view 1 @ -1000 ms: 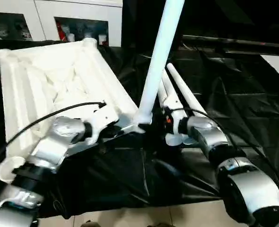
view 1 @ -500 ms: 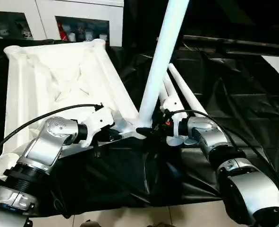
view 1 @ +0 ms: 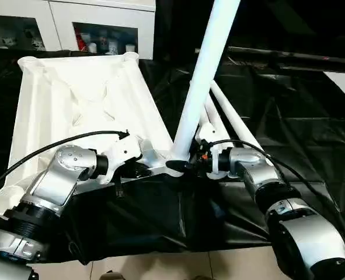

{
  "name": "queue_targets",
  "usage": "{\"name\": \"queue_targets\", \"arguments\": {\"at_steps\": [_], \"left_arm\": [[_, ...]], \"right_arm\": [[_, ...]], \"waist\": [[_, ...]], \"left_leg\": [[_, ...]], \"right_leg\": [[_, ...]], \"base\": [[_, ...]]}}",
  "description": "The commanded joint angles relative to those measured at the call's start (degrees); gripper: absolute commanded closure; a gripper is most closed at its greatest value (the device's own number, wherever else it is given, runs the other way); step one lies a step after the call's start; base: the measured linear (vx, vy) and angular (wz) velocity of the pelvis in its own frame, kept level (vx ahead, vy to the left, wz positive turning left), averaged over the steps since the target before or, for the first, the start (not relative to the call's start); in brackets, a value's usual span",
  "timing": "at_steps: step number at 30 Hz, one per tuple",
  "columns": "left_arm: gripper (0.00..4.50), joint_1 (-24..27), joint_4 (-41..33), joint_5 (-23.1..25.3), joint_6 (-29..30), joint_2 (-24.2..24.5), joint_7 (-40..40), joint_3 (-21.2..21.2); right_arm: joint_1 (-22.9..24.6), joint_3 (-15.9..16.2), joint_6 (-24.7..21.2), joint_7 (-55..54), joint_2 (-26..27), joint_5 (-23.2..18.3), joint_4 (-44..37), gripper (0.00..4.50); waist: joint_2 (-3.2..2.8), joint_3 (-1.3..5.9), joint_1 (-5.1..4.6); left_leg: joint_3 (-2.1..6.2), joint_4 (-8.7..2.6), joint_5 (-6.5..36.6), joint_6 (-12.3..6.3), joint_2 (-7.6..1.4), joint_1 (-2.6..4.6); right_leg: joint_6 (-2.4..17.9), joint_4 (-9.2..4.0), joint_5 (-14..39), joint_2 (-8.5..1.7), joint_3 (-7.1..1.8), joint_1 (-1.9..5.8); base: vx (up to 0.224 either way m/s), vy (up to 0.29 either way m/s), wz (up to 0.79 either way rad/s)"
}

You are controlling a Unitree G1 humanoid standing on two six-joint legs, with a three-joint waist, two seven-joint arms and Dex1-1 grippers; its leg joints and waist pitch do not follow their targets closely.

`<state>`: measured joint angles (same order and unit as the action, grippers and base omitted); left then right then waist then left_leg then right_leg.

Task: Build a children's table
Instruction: Rotate leg to tighten

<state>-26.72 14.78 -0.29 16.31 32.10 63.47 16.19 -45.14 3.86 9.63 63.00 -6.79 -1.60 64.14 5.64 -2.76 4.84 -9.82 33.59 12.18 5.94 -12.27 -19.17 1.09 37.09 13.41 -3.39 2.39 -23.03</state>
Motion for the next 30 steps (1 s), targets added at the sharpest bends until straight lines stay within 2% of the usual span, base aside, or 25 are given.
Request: {"name": "queue_targets", "arguments": {"at_steps": [1,5,8,9,11,12,13,14,15,17,18,19,20,21,24,25,28,29,30], "left_arm": [[4.50,1.3,-0.6,0.1,0.1,0.0,2.1,2.3],[4.50,1.3,-0.2,0.1,0.9,-0.5,1.1,2.1],[4.50,0.3,1.7,1.4,3.3,-2.6,-3.4,1.6],[4.50,-0.9,4.0,2.8,5.0,-4.9,-8.0,1.1],[4.50,-1.6,5.5,3.6,5.7,-6.3,-11.0,0.8],[4.50,-3.0,8.1,4.6,7.6,-9.7,-16.8,-0.1],[4.50,-4.1,10.1,5.1,8.8,-12.5,-21.4,-0.9],[4.50,-5.0,11.6,5.4,9.5,-15.0,-24.9,-1.4],[4.50,-5.6,12.4,5.6,10.5,-17.3,-27.6,-1.5],[4.50,-6.1,12.9,6.0,11.3,-19.7,-30.2,-1.5],[4.50,-6.1,12.9,6.0,11.4,-19.9,-30.4,-1.5],[4.50,-6.2,12.8,6.4,11.9,-21.0,-31.4,-1.3],[4.50,-6.4,12.6,6.6,12.3,-21.7,-31.7,-1.1],[4.50,-6.4,12.3,6.6,12.3,-22.2,-31.7,-0.9],[4.50,-6.5,12.2,6.7,11.7,-22.2,-31.1,-0.8],[4.50,-6.5,12.2,6.9,11.5,-22.0,-30.9,-0.8],[4.50,-6.0,11.6,6.9,11.3,-21.0,-29.9,-0.7],[4.50,-5.8,11.3,6.8,11.3,-20.6,-29.4,-0.6],[4.50,-5.3,10.6,6.8,11.1,-19.9,-28.3,-0.3]], "right_arm": [[0.3,-0.6,0.4,-0.6,-0.5,-0.1,-0.2,1.54],[0.7,-1.1,-0.8,-3.0,0.1,-0.4,0.4,1.67],[0.5,-1.7,-2.9,-12.8,1.6,0.6,2.8,1.71],[0.3,-2.1,-4.3,-19.2,2.9,1.1,4.5,1.71],[0.1,-2.5,-5.0,-22.5,3.8,1.2,5.2,1.72],[-0.5,-3.7,-6.4,-28.8,5.8,0.5,6.5,1.72],[-1.2,-4.9,-7.5,-34.1,7.5,-0.3,7.4,1.72],[-1.8,-6.1,-8.5,-38.6,9.1,-1.2,8.2,1.72],[-2.4,-7.5,-9.3,-42.2,10.8,-2.4,8.9,1.73],[-3.1,-8.8,-10.0,-45.4,12.7,-3.3,9.4,1.73],[-3.1,-8.8,-10.0,-45.6,12.9,-3.3,9.4,1.73],[-3.4,-8.7,-10.1,-46.8,13.8,-3.0,9.6,1.73],[-3.8,-8.9,-10.5,-47.3,14.6,-3.3,9.7,1.73],[-4.1,-9.0,-10.7,-47.7,15.1,-3.3,9.7,1.73],[-4.6,-10.2,-10.8,-47.0,15.8,-3.9,9.8,1.73],[-4.7,-10.5,-10.8,-46.7,15.8,-4.0,9.8,1.38],[-4.7,-10.4,-10.6,-45.8,15.6,-3.8,9.7,1.17],[-4.7,-10.2,-10.4,-45.6,15.4,-3.5,9.6,1.00],[-4.8,-9.6,-10.0,-45.2,14.8,-2.7,9.4,1.00]], "waist": [[-0.89,3.45,-0.03],[-0.95,3.43,-0.07],[-0.99,3.15,-0.29],[-1.11,2.92,-0.51],[-1.22,2.84,-0.22],[-1.57,2.80,-0.32],[-1.49,2.48,-0.45],[-1.49,2.48,-0.45],[-1.50,2.59,0.05],[-1.26,2.54,0.14],[-1.30,2.50,0.28],[-1.08,2.44,0.30],[-1.21,2.50,0.47],[-1.13,2.62,0.39],[-1.22,2.76,0.40],[-1.21,2.82,0.35],[-1.42,2.79,0.32],[-1.30,2.72,0.22],[-1.54,2.64,0.16]], "left_leg": [[-0.41,-3.18,-1.9,-4.96,-0.97,-0.08],[-0.39,-3.22,-1.7,-4.89,-1.01,-0.06],[-0.36,-3.51,0.0,-3.76,-1.05,-0.08],[-0.38,-3.85,2.9,-1.78,-1.13,0.17],[-0.18,-4.08,6.4,0.15,-1.21,0.45],[-0.11,-4.22,7.1,0.97,-1.25,0.27],[-0.21,-4.41,9.1,1.83,-1.15,0.49],[-0.21,-4.41,9.1,1.83,-1.15,0.49],[-0.19,-4.37,12.2,2.81,-1.05,1.02],[0.05,-4.55,13.4,2.50,-0.94,0.53],[0.09,-4.59,13.5,2.44,-0.96,0.57],[0.05,-4.54,14.0,2.03,-0.91,0.62],[0.09,-4.54,13.8,1.76,-0.88,0.62],[0.21,-4.63,12.7,1.58,-0.92,0.29],[0.18,-4.55,10.3,1.26,-0.92,-0.05],[0.19,-4.56,9.1,1.10,-0.91,-0.20],[0.16,-4.54,9.4,1.05,-0.87,-0.24],[0.16,-4.60,9.9,1.04,-0.88,-0.24],[0.25,-4.69,11.0,1.17,-0.92,-0.24]], "right_leg": [[17.6,-2.70,-10.9,-4.03,-2.54,3.48],[17.6,-2.72,-10.6,-4.04,-2.52,3.45],[17.1,-3.06,-7.6,-4.08,-2.56,3.37],[16.0,-3.65,-2.4,-4.11,-2.58,3.14],[14.4,-4.28,3.6,-4.37,-2.60,3.08],[13.7,-4.32,4.7,-4.31,-2.70,3.04],[13.0,-4.77,7.6,-4.13,-2.72,2.54],[13.0,-4.77,7.6,-4.13,-2.72,2.54],[11.3,-5.27,12.0,-4.29,-2.81,2.25],[9.7,-5.39,13.5,-4.26,-2.81,2.40],[9.3,-5.48,14.0,-4.29,-2.76,2.23],[8.6,-5.69,15.0,-4.22,-2.76,2.03],[8.2,-5.75,15.5,-4.32,-2.80,1.99],[8.0,-5.53,14.4,-4.28,-2.77,2.22],[8.1,-5.24,10.6,-4.19,-2.70,2.36],[8.5,-4.97,8.2,-4.10,-2.61,2.53],[8.8,-4.98,7.7,-4.16,-2.62,2.61],[8.8,-5.10,8.6,-4.14,-2.60,2.56],[8.8,-5.25,10.0,-4.23,-2.62,2.48]], "base": [[0.000,0.000,0.00],[0.000,0.000,0.00],[0.000,0.000,0.00],[0.000,0.000,0.00],[0.000,0.000,0.00],[0.000,0.000,0.00],[0.000,0.000,0.00],[0.000,0.000,0.00],[0.000,0.000,0.00],[0.000,0.000,0.00],[0.000,0.000,0.00],[0.000,0.000,0.00],[0.000,0.000,0.00],[0.000,0.000,0.00],[0.000,0.000,0.00],[0.000,0.000,0.00],[0.000,0.000,0.00],[0.000,0.000,0.00],[0.000,0.000,0.00]]}}
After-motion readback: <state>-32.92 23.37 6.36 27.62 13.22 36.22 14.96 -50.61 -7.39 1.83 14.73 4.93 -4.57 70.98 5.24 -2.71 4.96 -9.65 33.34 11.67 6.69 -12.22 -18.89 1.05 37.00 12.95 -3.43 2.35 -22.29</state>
